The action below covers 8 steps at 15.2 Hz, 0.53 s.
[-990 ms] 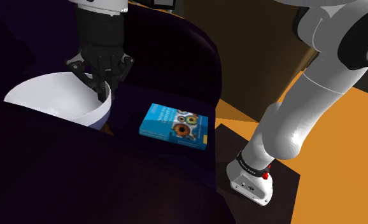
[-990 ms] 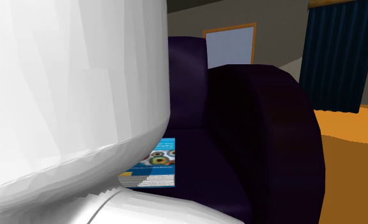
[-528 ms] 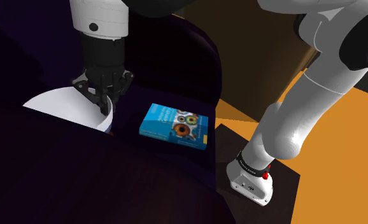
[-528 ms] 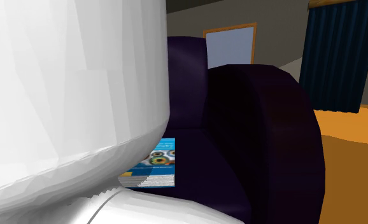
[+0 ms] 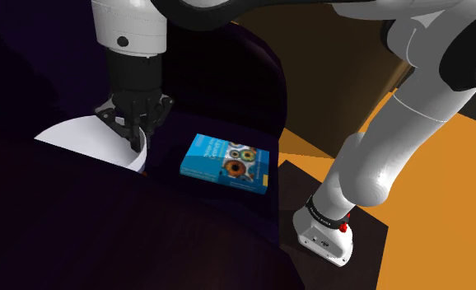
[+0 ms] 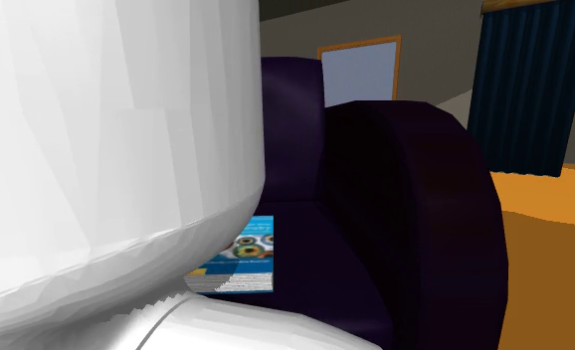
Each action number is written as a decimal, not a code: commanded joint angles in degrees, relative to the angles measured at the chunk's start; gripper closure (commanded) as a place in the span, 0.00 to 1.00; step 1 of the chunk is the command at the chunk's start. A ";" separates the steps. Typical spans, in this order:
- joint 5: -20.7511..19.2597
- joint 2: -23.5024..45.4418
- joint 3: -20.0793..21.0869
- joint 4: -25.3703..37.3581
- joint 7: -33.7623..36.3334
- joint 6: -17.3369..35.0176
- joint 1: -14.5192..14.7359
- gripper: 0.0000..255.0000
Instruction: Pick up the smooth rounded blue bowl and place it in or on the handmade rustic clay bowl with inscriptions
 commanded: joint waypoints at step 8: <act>-0.13 0.01 -0.25 3.85 0.10 -3.82 -0.22 0.00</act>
